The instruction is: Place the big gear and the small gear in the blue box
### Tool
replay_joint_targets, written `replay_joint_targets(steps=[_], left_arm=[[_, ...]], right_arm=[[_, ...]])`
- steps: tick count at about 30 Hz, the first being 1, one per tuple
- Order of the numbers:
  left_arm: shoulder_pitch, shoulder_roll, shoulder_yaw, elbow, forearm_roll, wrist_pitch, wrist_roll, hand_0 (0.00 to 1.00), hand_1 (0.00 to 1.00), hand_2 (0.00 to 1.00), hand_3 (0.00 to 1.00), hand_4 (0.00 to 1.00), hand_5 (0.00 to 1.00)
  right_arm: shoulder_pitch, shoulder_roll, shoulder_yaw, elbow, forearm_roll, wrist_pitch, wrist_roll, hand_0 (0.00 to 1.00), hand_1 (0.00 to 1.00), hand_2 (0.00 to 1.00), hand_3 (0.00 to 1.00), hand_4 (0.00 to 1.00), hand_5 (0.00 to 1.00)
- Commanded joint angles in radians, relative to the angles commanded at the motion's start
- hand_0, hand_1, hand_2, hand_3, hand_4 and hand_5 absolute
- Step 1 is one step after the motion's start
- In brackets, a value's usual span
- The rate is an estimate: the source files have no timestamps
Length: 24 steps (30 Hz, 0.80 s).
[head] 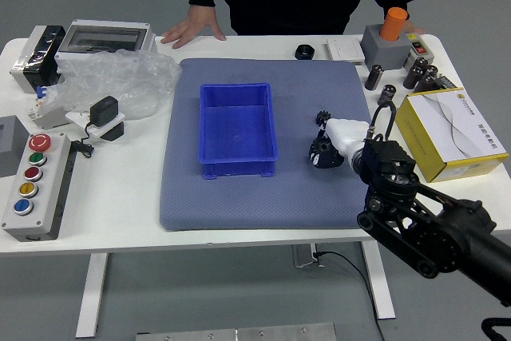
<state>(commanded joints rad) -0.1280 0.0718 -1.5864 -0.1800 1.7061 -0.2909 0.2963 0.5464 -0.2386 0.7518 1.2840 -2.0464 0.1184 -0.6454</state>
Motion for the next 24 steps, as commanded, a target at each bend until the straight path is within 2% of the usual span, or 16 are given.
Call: replay_joint_targets(steps=[14, 20, 24], left_arm=[[0.000, 0.004, -0.008, 0.000, 0.009, -0.002, 0.001, 0.816, 0.804, 0.814, 0.839, 0.630, 0.284], [-0.001, 0.005, -0.015, 0.000, 0.020, -0.005, 0.002, 0.816, 0.806, 0.814, 0.839, 0.630, 0.284], [-0.002, 0.005, -0.021, 0.000, 0.030, -0.007, 0.002, 0.816, 0.806, 0.814, 0.839, 0.630, 0.284]], right_arm=[[0.068, -0.027, 0.052, 0.084, -0.022, 0.052, 0.000, 0.690, 0.558, 0.587, 0.673, 0.530, 0.163], [0.117, -0.001, 0.039, 0.087, -0.025, 0.066, 0.000, 0.687, 0.554, 0.584, 0.672, 0.536, 0.163], [0.147, 0.035, 0.018, 0.073, -0.026, 0.069, 0.000, 0.687, 0.554, 0.584, 0.672, 0.536, 0.163]])
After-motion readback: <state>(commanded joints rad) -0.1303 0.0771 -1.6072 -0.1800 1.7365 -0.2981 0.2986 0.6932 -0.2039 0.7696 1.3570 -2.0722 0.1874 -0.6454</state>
